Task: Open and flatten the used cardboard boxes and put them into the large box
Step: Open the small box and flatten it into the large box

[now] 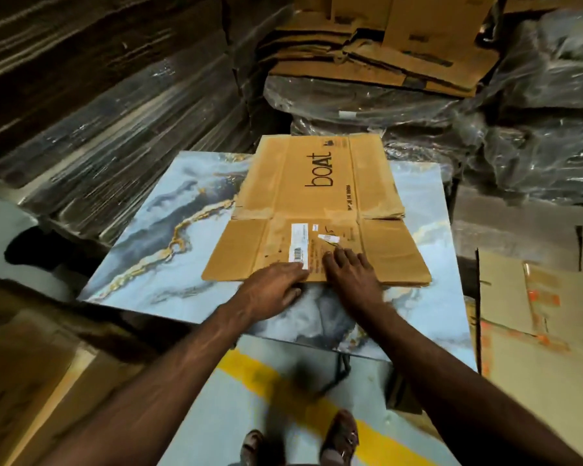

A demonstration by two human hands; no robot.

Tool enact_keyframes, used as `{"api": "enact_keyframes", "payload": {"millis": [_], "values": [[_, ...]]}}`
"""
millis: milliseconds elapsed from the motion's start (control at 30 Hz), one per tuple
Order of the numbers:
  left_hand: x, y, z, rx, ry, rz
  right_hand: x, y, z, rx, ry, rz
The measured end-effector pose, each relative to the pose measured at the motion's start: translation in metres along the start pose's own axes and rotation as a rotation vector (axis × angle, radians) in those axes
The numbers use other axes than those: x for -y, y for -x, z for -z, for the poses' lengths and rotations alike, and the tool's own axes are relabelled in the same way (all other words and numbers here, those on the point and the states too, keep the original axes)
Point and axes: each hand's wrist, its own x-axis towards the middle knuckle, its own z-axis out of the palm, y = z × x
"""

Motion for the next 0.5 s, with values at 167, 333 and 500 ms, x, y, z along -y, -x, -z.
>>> {"api": "enact_keyframes", "payload": {"millis": [167, 333, 500], "values": [[0.013, 0.023, -0.014, 0.065, -0.225, 0.14, 0.008, 0.021, 0.003, -0.025, -0.07, 0.03], [0.025, 0.049, -0.004, 0.044, -0.3, 0.261, 0.029, 0.058, 0.024, -0.158, -0.087, 0.125], [0.033, 0.097, -0.007, 0.067, -0.339, 0.124, 0.055, 0.111, 0.031, -0.158, -0.067, 0.044]]}}
